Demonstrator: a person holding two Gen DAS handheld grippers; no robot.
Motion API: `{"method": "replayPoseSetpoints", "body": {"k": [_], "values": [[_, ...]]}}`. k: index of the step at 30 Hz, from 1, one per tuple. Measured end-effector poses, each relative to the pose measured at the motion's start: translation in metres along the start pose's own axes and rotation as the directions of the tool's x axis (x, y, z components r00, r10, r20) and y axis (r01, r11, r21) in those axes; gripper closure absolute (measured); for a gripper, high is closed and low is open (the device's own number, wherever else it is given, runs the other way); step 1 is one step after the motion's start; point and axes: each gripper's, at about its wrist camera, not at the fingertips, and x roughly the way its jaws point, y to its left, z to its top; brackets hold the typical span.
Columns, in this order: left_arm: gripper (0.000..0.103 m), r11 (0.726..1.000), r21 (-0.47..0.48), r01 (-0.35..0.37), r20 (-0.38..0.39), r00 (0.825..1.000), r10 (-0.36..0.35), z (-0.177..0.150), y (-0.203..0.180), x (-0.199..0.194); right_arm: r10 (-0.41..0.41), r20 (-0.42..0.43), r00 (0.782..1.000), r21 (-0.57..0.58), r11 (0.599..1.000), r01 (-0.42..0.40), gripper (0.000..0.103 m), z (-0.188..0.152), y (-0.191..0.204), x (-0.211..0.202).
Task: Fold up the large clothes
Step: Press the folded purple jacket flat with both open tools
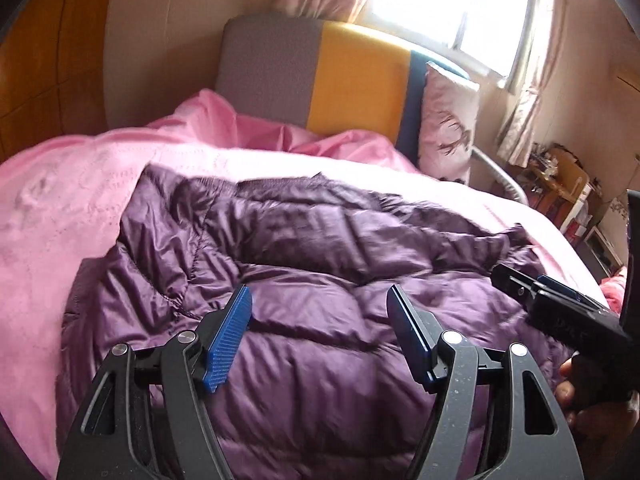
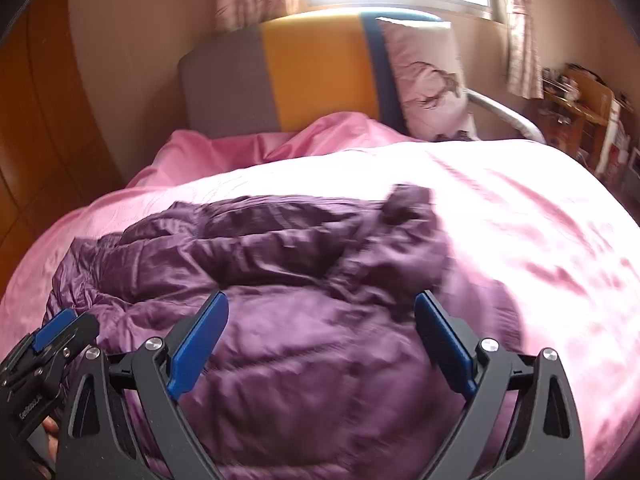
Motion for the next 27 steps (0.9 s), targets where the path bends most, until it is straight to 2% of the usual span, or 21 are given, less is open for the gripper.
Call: {"method": "replayPoseSetpoints", "body": {"k": [3,6,8,9,12,13,16,19,23,27], "values": [[0.034,0.997,0.053,0.051,-0.020,0.999,-0.050,-0.011,-0.019,-0.005,-0.055,0.006,0.998,0.064,0.996,0.054,0.007,-0.009,-0.033,-0.016],[0.034,0.996,0.083,0.045,-0.052,0.998,-0.040,-0.023,-0.028,0.005,-0.065,-0.033,0.997,0.140,0.988,0.069,0.003,-0.022,-0.065,-0.022],[0.034,0.997,0.058,0.052,-0.080,0.996,-0.047,-0.029,-0.026,0.014,-0.007,-0.068,0.998,0.195,0.981,0.020,0.002,-0.034,-0.083,-0.023],[0.034,0.997,0.043,0.059,-0.086,0.995,-0.055,-0.032,-0.023,0.018,0.049,-0.083,0.995,0.235,0.972,-0.029,0.002,-0.041,-0.091,-0.021],[0.034,0.996,0.062,0.064,-0.106,0.993,-0.057,-0.037,-0.023,0.025,0.183,-0.120,0.976,0.339,0.931,-0.133,0.002,-0.057,-0.109,-0.016],[0.034,0.996,0.058,0.071,-0.113,0.992,-0.064,-0.038,-0.021,0.026,0.207,-0.105,0.973,0.351,0.923,-0.159,0.002,-0.060,-0.111,-0.016],[0.034,0.995,0.030,0.091,-0.136,0.987,-0.086,-0.039,-0.017,0.030,0.254,-0.095,0.962,0.328,0.921,-0.211,0.002,-0.067,-0.102,-0.019],[0.034,0.997,0.041,0.073,-0.138,0.988,-0.067,-0.035,-0.021,0.024,0.299,-0.113,0.948,0.295,0.921,-0.255,0.002,-0.071,-0.090,-0.022],[0.034,0.998,0.048,0.049,-0.108,0.993,-0.044,-0.031,-0.023,0.006,0.298,-0.118,0.947,0.266,0.929,-0.259,0.004,-0.076,-0.086,-0.026],[0.034,0.995,0.097,0.023,-0.073,0.997,-0.016,-0.032,-0.025,-0.009,0.310,-0.116,0.943,0.280,0.922,-0.268,0.009,-0.079,-0.086,-0.029]]}}
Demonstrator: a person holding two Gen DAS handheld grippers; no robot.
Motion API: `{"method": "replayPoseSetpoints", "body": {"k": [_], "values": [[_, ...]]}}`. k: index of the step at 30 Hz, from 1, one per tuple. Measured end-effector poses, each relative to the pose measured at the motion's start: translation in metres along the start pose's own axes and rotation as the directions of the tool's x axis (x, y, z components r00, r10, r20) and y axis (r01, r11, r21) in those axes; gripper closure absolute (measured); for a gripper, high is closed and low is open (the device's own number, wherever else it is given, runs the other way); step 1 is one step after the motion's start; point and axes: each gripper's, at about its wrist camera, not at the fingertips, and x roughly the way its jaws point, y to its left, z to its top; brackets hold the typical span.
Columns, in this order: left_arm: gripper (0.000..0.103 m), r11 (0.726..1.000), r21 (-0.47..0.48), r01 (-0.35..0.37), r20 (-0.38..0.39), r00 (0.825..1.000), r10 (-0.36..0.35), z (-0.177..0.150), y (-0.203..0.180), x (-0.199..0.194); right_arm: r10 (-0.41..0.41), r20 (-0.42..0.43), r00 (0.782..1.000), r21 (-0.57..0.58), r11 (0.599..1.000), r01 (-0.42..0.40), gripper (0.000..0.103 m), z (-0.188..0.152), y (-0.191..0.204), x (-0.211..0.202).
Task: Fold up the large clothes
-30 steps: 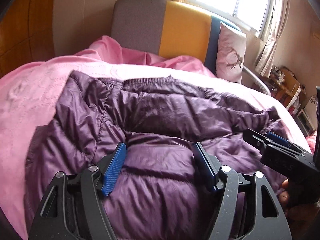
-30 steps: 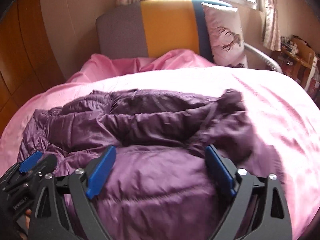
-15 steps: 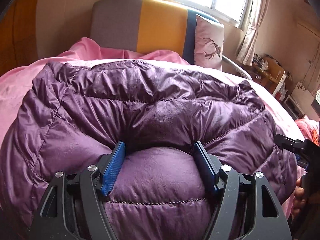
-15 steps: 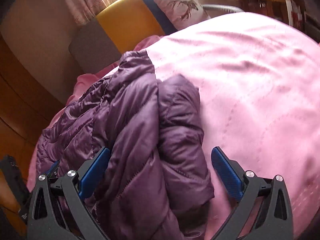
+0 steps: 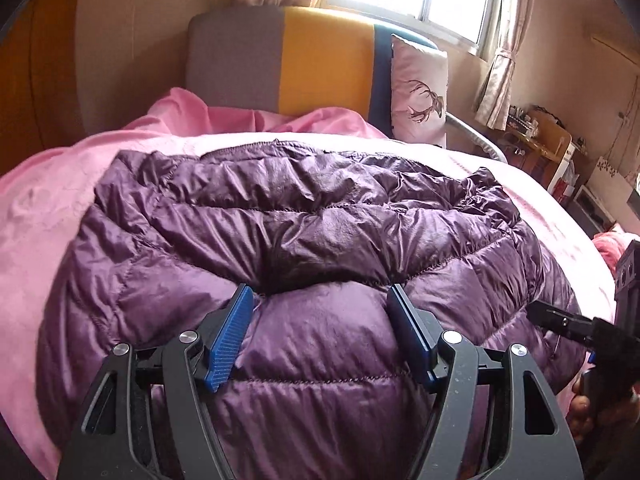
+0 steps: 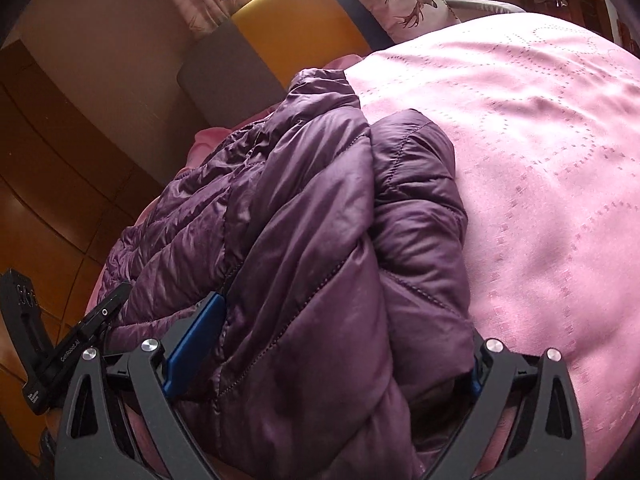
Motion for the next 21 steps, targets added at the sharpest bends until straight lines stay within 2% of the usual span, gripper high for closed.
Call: {"method": "replayPoseSetpoints", "body": {"k": [7,14,18,21], "values": [[0.034,1.000,-0.015,-0.001,0.019,1.000,0.001,-0.003,0.015,-0.011,0.026,-0.005,1.000,0.031,0.999,-0.025,0.023,-0.002,-0.004,-0.002],[0.034,1.000,-0.026,0.008,0.029,1.000,-0.007,-0.005,0.021,-0.016,0.021,-0.017,1.000,0.044,0.999,-0.020,0.027,0.004,-0.002,0.002],[0.042,0.999,-0.027,0.025,0.018,1.000,-0.024,-0.007,0.023,-0.015,0.028,-0.027,0.999,0.050,0.998,-0.027,0.035,0.006,-0.002,0.003],[0.044,0.999,-0.026,0.033,0.016,0.999,-0.032,-0.009,0.024,-0.014,0.043,-0.040,0.998,0.050,0.998,-0.041,0.044,0.007,0.000,0.001]]}}
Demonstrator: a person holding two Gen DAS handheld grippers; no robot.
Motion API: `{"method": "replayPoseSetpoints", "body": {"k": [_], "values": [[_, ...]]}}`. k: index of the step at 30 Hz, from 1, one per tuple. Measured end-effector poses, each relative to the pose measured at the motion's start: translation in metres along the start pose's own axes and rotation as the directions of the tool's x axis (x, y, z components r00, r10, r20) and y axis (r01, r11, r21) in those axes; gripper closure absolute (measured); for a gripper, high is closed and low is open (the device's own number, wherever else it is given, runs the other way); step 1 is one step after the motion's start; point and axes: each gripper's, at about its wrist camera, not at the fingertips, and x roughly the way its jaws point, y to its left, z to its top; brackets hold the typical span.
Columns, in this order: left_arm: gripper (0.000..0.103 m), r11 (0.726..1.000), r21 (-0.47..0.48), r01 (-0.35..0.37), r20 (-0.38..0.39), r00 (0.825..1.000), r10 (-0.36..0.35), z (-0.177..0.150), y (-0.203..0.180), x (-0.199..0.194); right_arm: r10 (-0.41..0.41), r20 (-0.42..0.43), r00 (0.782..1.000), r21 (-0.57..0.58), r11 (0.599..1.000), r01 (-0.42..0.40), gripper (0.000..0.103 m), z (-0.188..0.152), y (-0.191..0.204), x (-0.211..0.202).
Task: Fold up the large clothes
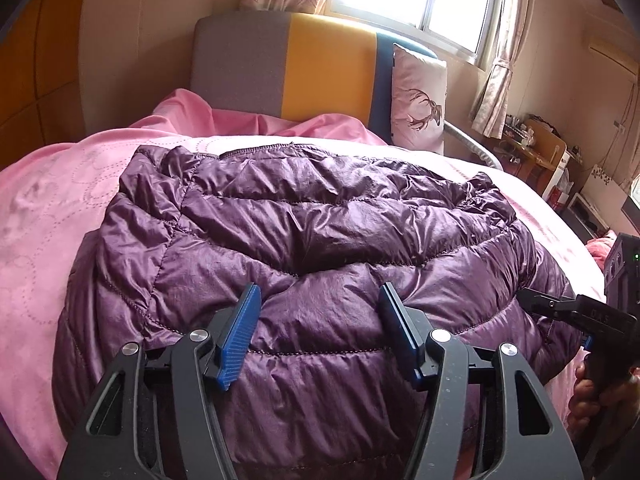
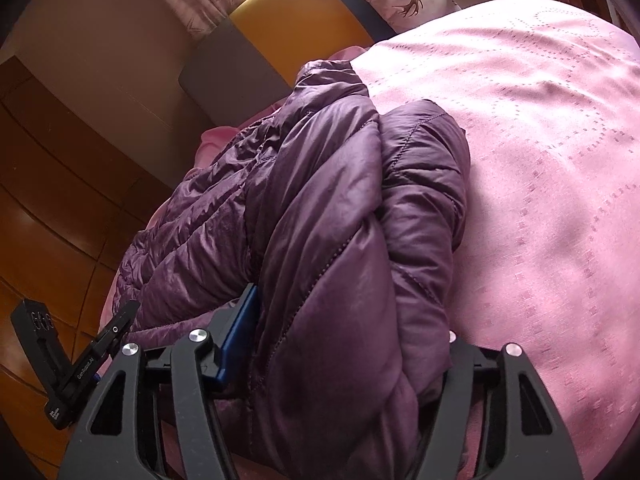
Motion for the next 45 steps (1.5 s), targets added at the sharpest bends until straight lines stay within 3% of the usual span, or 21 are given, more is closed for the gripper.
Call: {"method": "replayPoseSetpoints", "body": {"k": [9,16,21,27,30,33,36,39,41,45], "values": [[0.044,0.998,-0.040,0.038,-0.025,0.999,-0.039,-0.008,0.011,0.009,0.048,-0.030,0.998,-0.038,0.998,-0.049,0.067,0.011,0.032,-0.021],[0.044,0.995,-0.063,0.082,-0.033,0.996,-0.084,-0.012,0.020,0.012,0.119,-0.013,0.993,-0.169,0.978,-0.120,0.074,0.024,0.109,-0.041],[0.044,0.987,-0.092,0.133,-0.041,0.990,-0.137,-0.013,0.031,0.015,0.136,-0.046,0.990,-0.298,0.944,-0.144,0.075,0.025,0.182,-0.026],[0.046,0.964,-0.144,0.226,-0.063,0.970,-0.236,-0.013,0.055,0.010,0.059,-0.111,0.992,-0.452,0.886,-0.103,0.075,0.002,0.256,0.026],[0.046,0.930,-0.195,0.311,-0.075,0.941,-0.330,-0.008,0.084,-0.009,0.001,-0.118,0.993,-0.529,0.846,-0.064,0.075,-0.013,0.277,0.046],[0.044,0.916,-0.235,0.326,-0.019,0.940,-0.340,-0.003,0.128,-0.042,-0.049,-0.103,0.993,-0.624,0.781,-0.026,0.075,-0.041,0.297,0.058],[0.038,0.877,-0.317,0.362,0.073,0.931,-0.358,0.000,0.175,-0.074,-0.092,-0.090,0.992,-0.706,0.708,0.002,0.075,-0.068,0.313,0.076],[0.035,0.828,-0.351,0.437,0.163,0.900,-0.405,0.004,0.203,-0.096,-0.134,-0.043,0.990,-0.770,0.636,0.053,0.073,-0.095,0.322,0.090],[0.033,0.831,-0.328,0.449,0.178,0.893,-0.412,0.010,0.204,-0.102,-0.138,-0.009,0.990,-0.790,0.608,0.077,0.070,-0.107,0.324,0.092],[0.031,0.846,-0.277,0.455,0.160,0.890,-0.426,0.031,0.189,-0.094,-0.079,0.006,0.997,-0.800,0.598,0.052,0.057,-0.117,0.320,0.084]]}}
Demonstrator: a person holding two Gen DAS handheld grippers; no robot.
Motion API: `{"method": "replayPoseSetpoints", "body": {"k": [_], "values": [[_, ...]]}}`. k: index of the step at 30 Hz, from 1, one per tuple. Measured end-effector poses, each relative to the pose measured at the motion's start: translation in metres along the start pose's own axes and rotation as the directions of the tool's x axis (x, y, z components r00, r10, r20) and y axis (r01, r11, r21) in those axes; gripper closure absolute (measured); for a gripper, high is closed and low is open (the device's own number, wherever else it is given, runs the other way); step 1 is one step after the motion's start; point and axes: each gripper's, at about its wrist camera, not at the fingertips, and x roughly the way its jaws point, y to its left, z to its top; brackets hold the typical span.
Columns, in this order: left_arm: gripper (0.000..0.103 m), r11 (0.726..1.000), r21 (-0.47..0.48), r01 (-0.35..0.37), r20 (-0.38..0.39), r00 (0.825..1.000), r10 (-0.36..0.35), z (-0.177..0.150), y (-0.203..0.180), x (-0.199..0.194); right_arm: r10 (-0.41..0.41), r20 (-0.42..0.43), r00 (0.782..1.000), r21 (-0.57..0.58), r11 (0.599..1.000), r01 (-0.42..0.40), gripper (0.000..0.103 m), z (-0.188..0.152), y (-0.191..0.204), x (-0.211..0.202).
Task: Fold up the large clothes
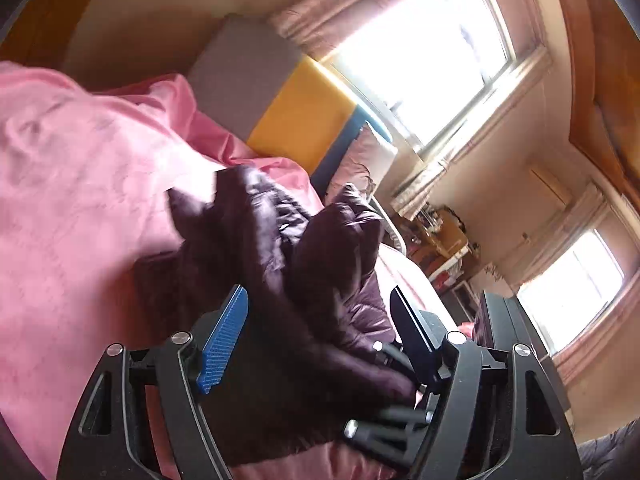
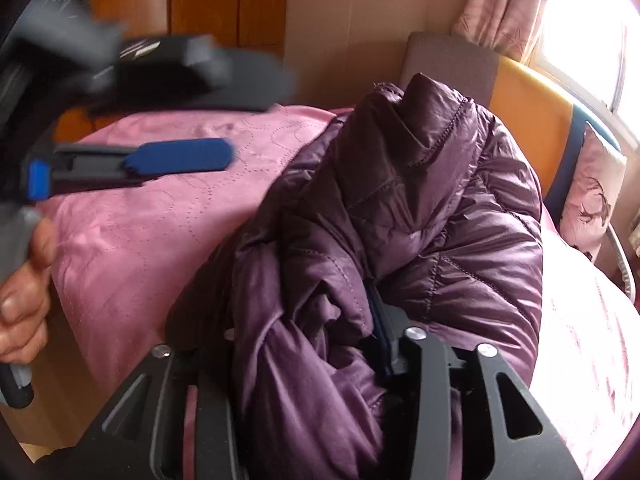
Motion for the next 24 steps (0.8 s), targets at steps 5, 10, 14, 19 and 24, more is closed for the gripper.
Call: {"method": "replayPoseSetpoints", "body": {"k": [5,10,14,19,24], "values": [[0.024,0.996,0.086,-0.005,-0.085,0.996,0.012,0.022,-0.021,0.036,0.039,0.049,0.998,-0.010,0.999,-0.038,0.047,-0.005,0.007,-0.006],[0.038,0.996,0.077,-0.047,-0.233,0.970,0.064,0.038,-0.015,0.088,0.133,0.104,0.986,-0.019,0.991,-0.132,0.031,-0.013,0.008,-0.017],[0.081,0.994,0.049,-0.101,-0.275,0.955,0.111,0.040,-0.001,0.104,0.349,0.128,0.928,0.041,0.933,-0.356,0.026,-0.023,-0.023,-0.046],[0.084,0.994,0.035,-0.099,-0.269,0.957,0.105,0.035,0.003,0.085,0.393,0.217,0.894,0.192,0.880,-0.434,0.027,-0.047,-0.097,-0.082],[0.084,0.993,0.021,-0.118,-0.275,0.954,0.119,0.034,0.003,0.079,0.257,0.129,0.958,0.202,0.939,-0.279,0.038,-0.063,-0.116,-0.061]]}}
